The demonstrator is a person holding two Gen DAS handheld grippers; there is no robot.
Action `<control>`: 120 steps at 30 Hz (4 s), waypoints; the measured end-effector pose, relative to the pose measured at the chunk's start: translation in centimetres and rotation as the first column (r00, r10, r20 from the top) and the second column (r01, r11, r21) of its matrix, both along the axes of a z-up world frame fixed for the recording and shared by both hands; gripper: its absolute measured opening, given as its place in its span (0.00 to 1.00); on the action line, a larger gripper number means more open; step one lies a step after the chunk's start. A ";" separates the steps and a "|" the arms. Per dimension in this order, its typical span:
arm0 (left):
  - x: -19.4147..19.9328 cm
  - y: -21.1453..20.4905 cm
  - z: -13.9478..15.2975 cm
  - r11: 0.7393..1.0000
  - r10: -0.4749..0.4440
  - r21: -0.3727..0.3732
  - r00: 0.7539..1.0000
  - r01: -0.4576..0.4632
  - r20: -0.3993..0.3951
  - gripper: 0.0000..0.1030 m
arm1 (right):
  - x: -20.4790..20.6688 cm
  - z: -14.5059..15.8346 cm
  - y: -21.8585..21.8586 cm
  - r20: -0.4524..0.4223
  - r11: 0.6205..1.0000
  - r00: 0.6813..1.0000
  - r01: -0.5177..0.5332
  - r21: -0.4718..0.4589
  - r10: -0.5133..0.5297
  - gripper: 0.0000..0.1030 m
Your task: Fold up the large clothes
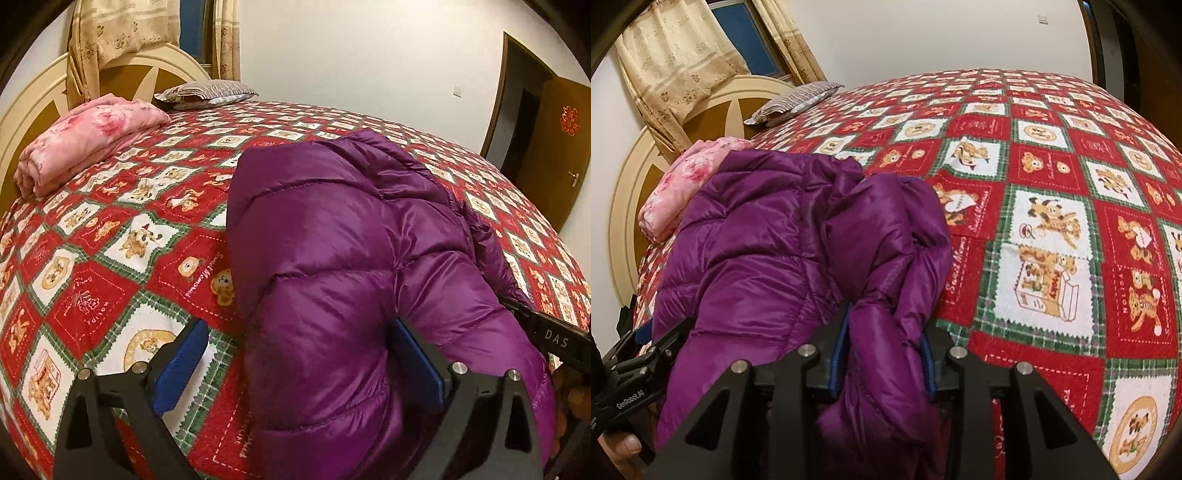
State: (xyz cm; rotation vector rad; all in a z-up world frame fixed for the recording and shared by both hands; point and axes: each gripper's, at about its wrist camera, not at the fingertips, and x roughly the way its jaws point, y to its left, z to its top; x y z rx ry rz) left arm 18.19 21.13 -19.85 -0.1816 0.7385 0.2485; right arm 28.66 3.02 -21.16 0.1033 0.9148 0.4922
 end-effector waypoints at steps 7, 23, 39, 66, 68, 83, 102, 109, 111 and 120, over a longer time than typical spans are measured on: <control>0.0 -0.1 0.4 1.000 0.004 0.025 1.000 -0.004 -0.010 0.96 | -0.1 0.1 0.3 0.010 1.000 1.000 0.003 -0.023 -0.002 0.37; -13.8 -4.1 15.5 0.991 0.013 0.123 0.964 -0.047 0.267 0.96 | -12.8 15.7 -4.6 0.301 0.998 0.953 0.051 -0.034 -0.039 0.70; -14.6 -4.9 15.5 0.989 -0.008 0.146 0.963 -0.033 0.269 0.96 | -15.2 17.8 -4.7 0.366 0.999 0.930 0.031 -0.018 -0.022 0.72; -14.0 -5.1 14.8 0.989 -0.004 0.143 0.969 -0.032 0.248 0.96 | -15.2 17.5 -4.8 0.355 1.000 0.935 0.027 -0.016 -0.020 0.73; -14.0 -5.0 14.8 0.989 -0.004 0.143 0.969 -0.032 0.248 0.96 | -15.2 17.5 -4.8 0.354 1.000 0.935 0.027 -0.015 -0.020 0.73; -13.7 -5.3 14.1 0.989 -0.003 0.143 0.973 -0.031 0.231 0.96 | -15.2 17.4 -4.8 0.349 1.000 0.937 0.028 -0.012 -0.022 0.73; -13.8 -5.7 14.7 0.988 -0.004 0.153 0.968 -0.036 0.251 0.96 | -15.6 17.5 -4.5 0.358 1.000 0.934 0.026 -0.004 -0.023 0.73; -14.0 -5.4 14.9 0.987 0.016 0.152 0.965 -0.058 0.263 0.96 | -15.9 17.8 -4.1 0.362 1.000 0.932 0.023 -0.002 -0.021 0.73; -14.0 -5.4 15.0 0.987 0.019 0.149 0.965 -0.060 0.262 0.96 | -15.9 18.0 -4.1 0.363 1.000 0.932 0.023 0.001 -0.021 0.73; -13.8 -5.2 14.5 0.986 0.018 0.156 0.968 -0.059 0.251 0.96 | -16.0 18.1 -4.0 0.363 1.000 0.932 0.020 -0.004 -0.017 0.74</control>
